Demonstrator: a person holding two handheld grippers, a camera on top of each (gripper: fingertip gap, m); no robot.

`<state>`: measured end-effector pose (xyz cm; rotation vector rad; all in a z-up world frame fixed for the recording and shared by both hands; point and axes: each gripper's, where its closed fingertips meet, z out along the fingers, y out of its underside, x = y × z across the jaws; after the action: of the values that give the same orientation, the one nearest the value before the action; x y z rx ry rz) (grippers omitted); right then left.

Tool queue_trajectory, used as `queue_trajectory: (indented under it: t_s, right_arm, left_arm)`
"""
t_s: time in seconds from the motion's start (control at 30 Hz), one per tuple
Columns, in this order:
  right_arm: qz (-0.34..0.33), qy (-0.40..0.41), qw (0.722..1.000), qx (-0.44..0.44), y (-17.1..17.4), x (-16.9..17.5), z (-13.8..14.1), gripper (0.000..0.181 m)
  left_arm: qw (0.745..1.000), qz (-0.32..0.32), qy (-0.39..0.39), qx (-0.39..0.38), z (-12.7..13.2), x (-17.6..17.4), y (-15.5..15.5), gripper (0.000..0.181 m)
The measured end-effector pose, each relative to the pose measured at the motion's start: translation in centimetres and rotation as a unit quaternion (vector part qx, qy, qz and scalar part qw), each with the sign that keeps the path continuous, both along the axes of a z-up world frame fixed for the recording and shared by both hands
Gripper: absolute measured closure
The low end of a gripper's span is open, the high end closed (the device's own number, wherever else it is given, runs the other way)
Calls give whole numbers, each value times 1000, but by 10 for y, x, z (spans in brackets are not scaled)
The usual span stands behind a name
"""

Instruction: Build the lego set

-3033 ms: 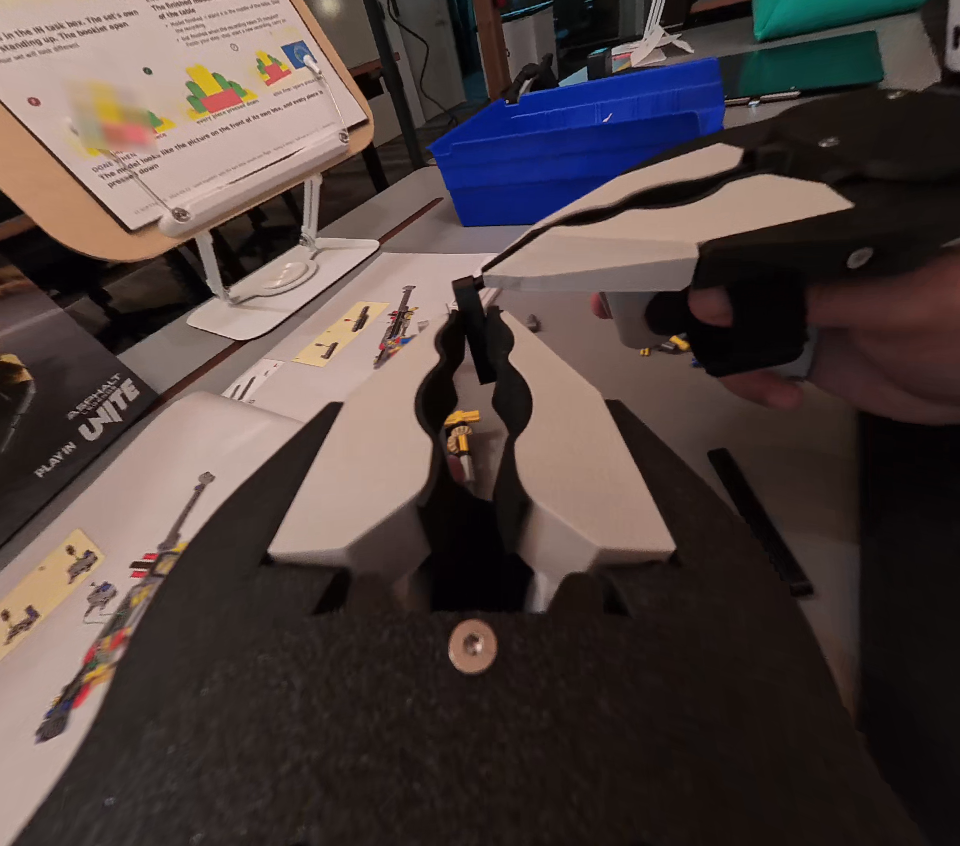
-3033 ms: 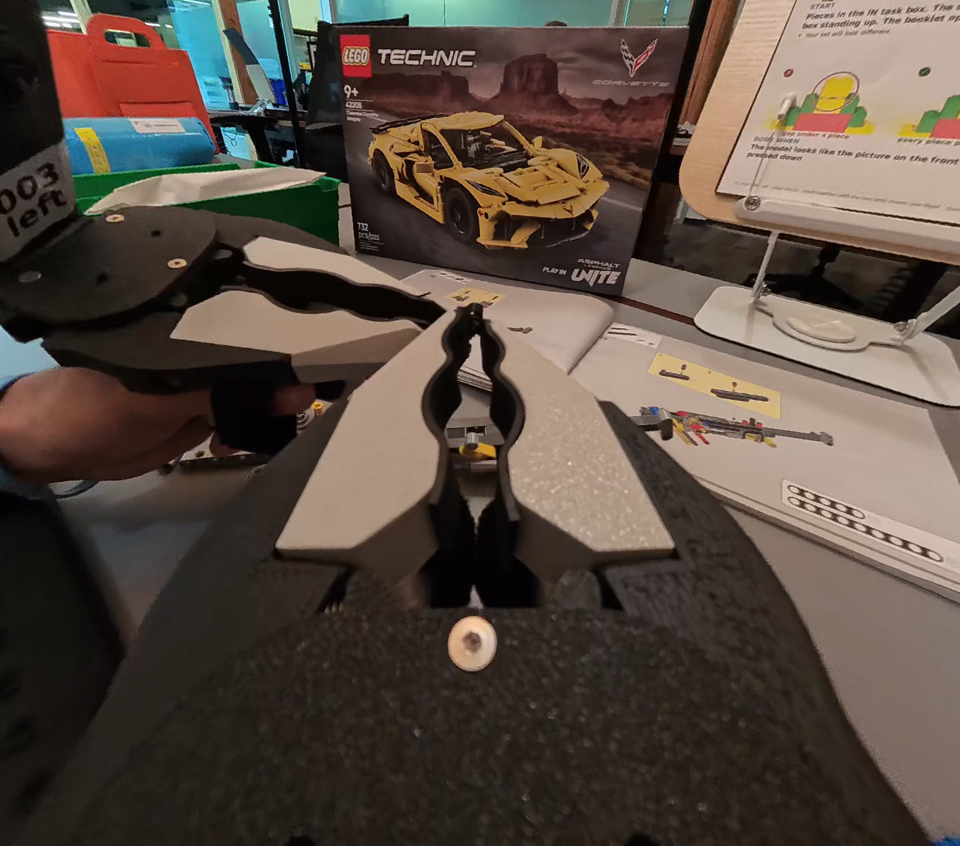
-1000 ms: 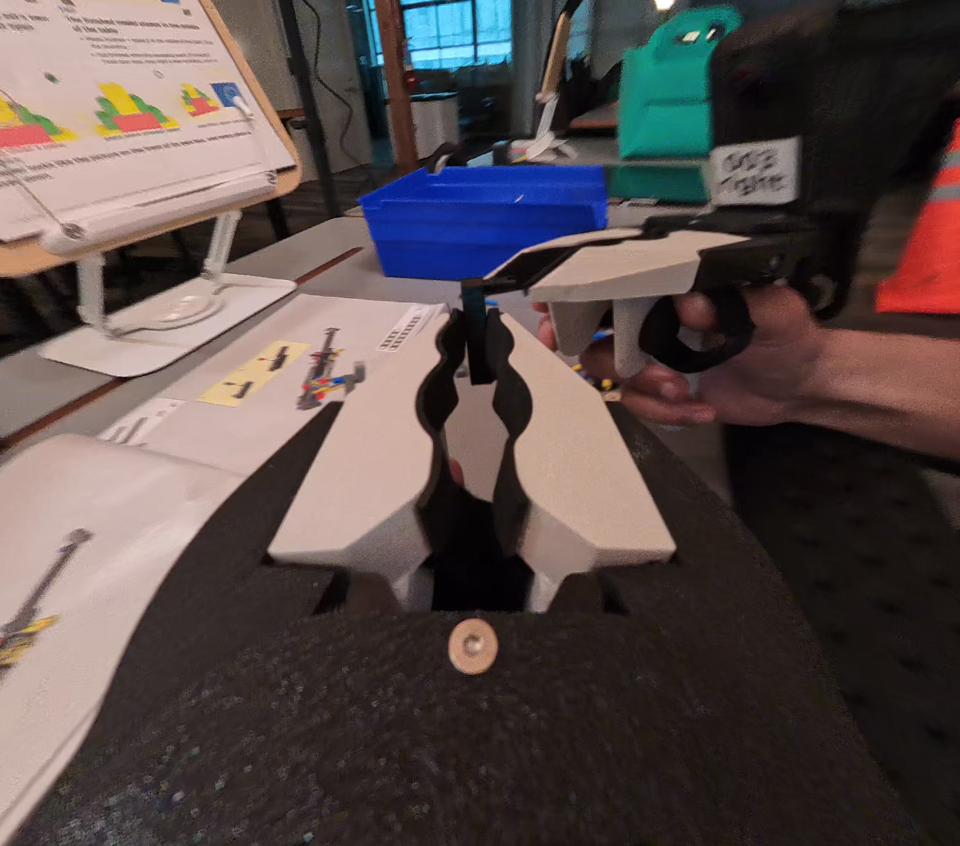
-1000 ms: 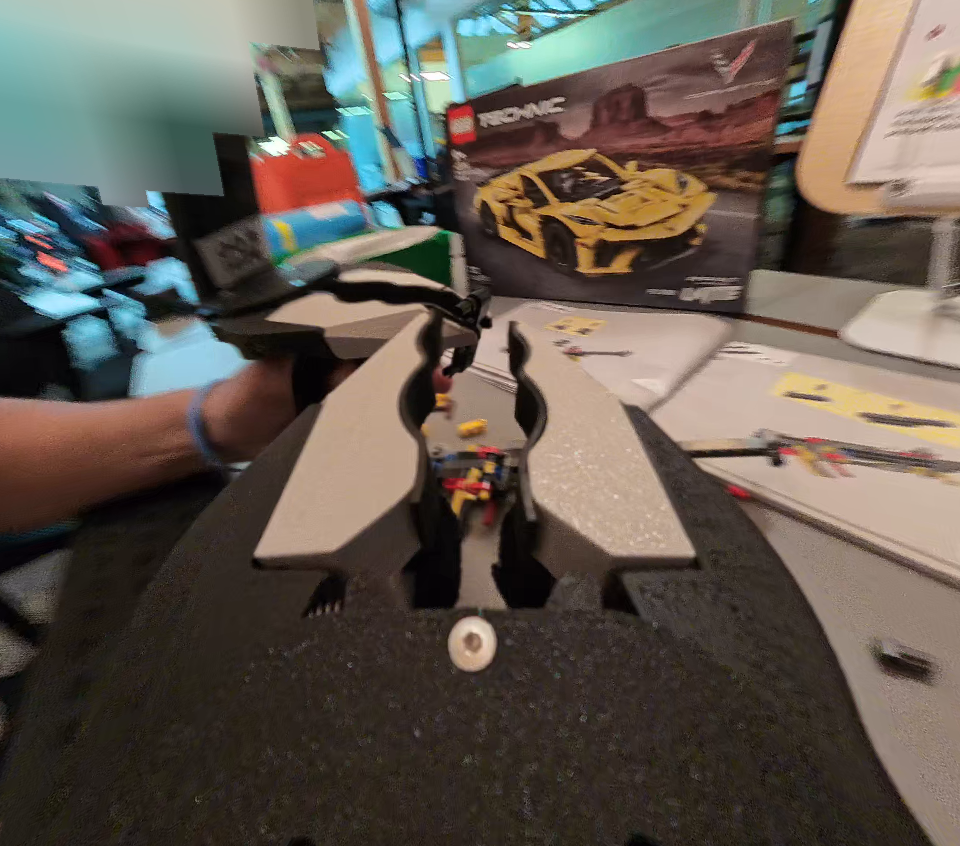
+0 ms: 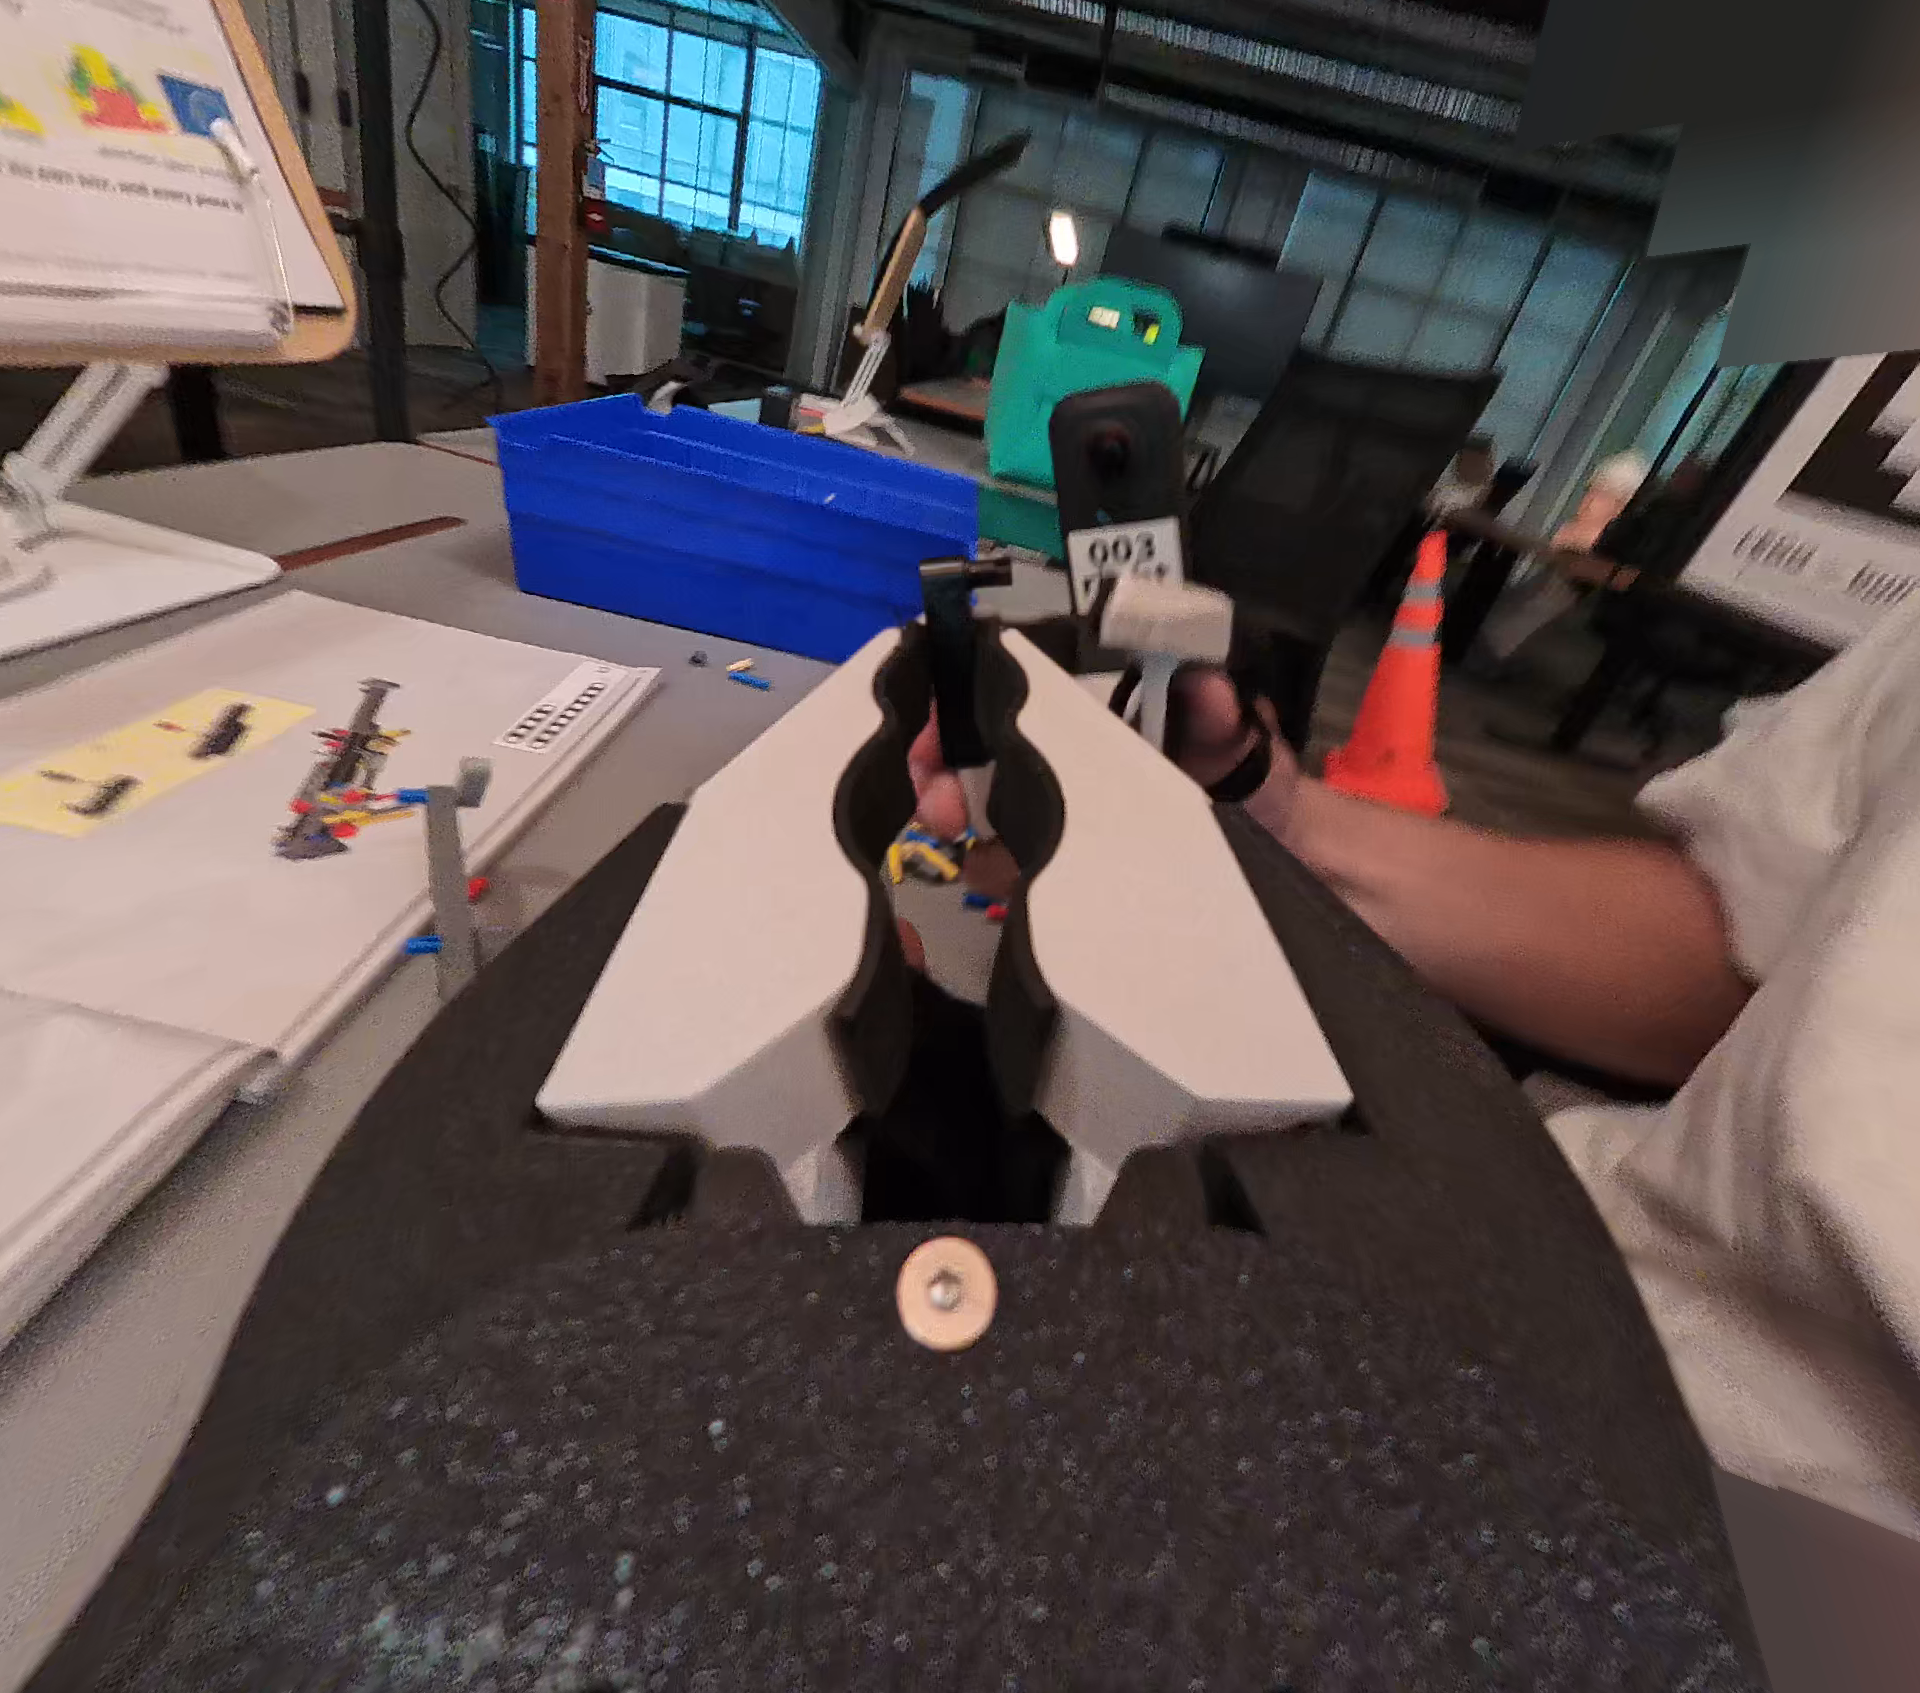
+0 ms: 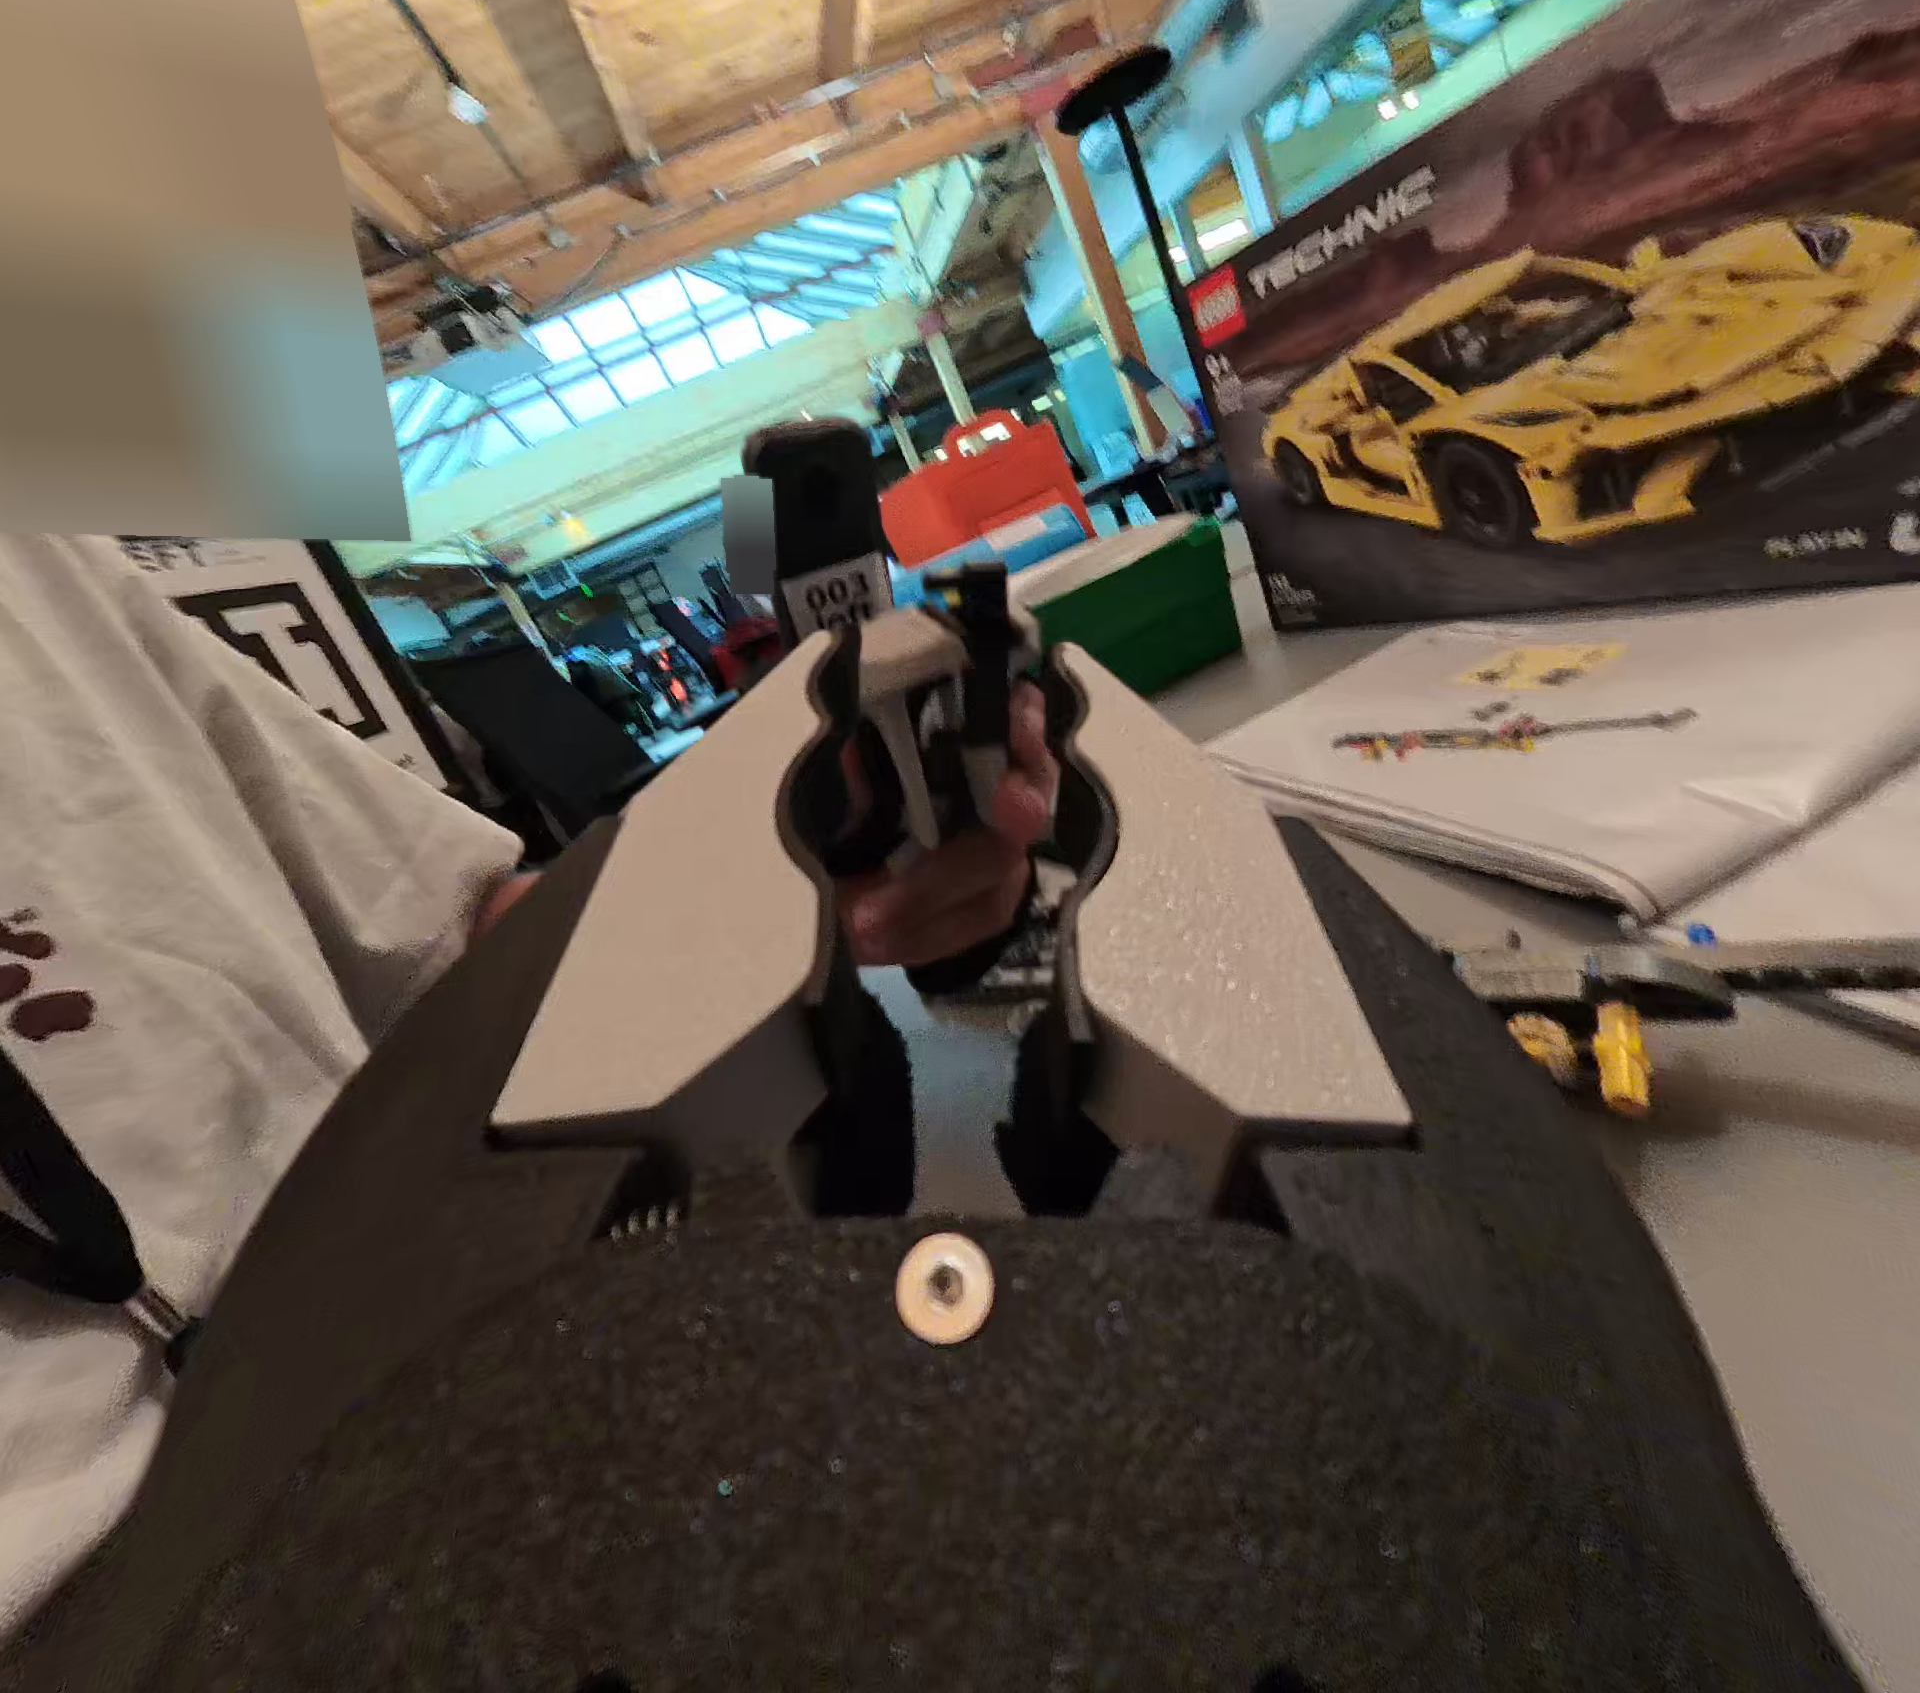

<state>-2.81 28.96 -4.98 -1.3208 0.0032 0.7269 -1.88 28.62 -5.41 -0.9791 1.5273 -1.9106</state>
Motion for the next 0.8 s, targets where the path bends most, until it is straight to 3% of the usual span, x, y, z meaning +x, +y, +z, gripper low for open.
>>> queue_trajectory:
  t_s: [0.07,0.17,0.5,0.57,0.8]
  right_arm:
    - [27,-10,999,-33,4,-10,-10,147]
    - [28,-17,999,-40,9,-17,-13,147]
    - [18,-15,999,-32,6,-11,-9,163]
    - [14,-9,999,-48,4,-5,-12,175]
    - [33,-32,996,-78,13,-5,-16,175]
  left_arm:
    - [997,-7,13,-71,5,2,9,175]
    - [994,-19,10,-104,8,1,8,174]
    - [994,-43,22,-96,3,2,-5,174]
    - [995,-49,24,-82,2,-1,-6,175]
    - [995,-50,38,-83,-2,-3,5,174]
